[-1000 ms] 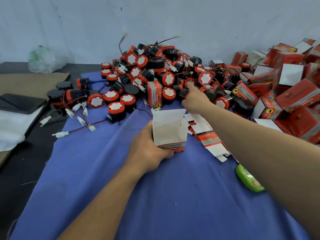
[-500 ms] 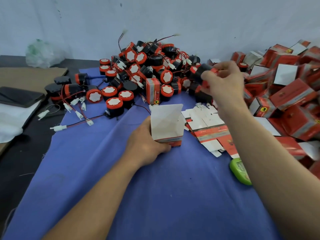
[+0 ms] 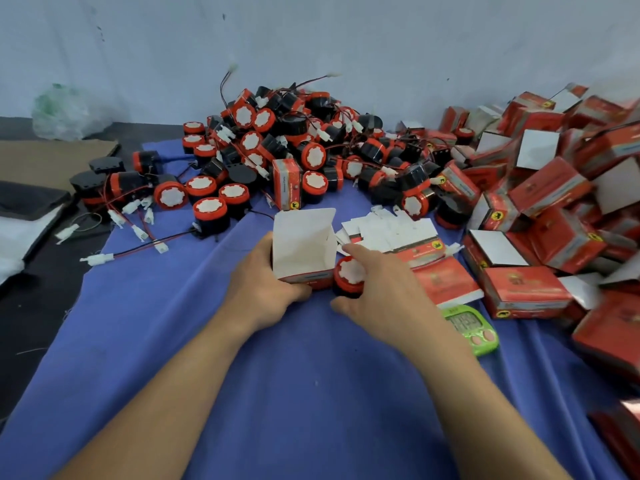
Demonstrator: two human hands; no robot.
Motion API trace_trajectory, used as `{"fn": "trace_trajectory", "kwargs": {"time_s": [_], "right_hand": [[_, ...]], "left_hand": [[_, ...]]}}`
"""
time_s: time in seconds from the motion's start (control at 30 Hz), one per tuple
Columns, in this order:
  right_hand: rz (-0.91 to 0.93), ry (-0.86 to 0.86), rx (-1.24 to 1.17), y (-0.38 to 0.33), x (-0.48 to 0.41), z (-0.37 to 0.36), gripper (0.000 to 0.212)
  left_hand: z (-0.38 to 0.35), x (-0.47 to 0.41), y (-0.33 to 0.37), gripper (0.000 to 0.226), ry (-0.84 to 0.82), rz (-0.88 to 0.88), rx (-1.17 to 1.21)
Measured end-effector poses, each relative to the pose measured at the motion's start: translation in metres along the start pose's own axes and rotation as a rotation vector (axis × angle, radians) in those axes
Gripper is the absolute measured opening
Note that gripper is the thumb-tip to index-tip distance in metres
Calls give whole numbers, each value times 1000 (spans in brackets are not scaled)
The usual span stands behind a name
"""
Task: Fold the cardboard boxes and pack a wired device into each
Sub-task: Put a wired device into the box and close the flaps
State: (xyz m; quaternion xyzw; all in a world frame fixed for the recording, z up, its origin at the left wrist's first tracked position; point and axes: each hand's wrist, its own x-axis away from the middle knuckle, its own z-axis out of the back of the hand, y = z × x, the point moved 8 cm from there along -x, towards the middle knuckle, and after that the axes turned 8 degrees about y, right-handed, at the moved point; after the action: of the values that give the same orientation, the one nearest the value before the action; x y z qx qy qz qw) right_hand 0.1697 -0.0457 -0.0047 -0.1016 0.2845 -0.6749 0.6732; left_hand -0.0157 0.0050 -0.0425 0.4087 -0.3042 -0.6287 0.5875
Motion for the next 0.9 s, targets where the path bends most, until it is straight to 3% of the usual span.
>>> {"fn": "trace_trajectory", "kwargs": {"time_s": [0.07,0.2,0.3,0.37,0.47,0.57,0.7,0.9], "right_hand": [[67,32,88,6,0,0,82],[143,164,243,10,-5,14,60],[75,470,-127,3,2,50,61],[101,560,-342,-15,11,59,64],[251,520,-278,-55,21,51,51],[365,447,-10,-76,19,34,48],[313,337,61,-66,13,17,41],[316,364,216,-61,13,6,38]], "left_hand": [[1,0,0,77,6,-2,-4],[2,-1,-1,76,-3,-6,-18],[1,0,0,81,-25,-6,-18],[-2,1,3,78,-40,-38,-14],[-10,5,14,66,-71,-153,-69],[-14,5,19,75,-118,-223,-118],[-11,8,21,80,-136,-201,-91],[-8,8,18,73,-141,-115,-22]]}}
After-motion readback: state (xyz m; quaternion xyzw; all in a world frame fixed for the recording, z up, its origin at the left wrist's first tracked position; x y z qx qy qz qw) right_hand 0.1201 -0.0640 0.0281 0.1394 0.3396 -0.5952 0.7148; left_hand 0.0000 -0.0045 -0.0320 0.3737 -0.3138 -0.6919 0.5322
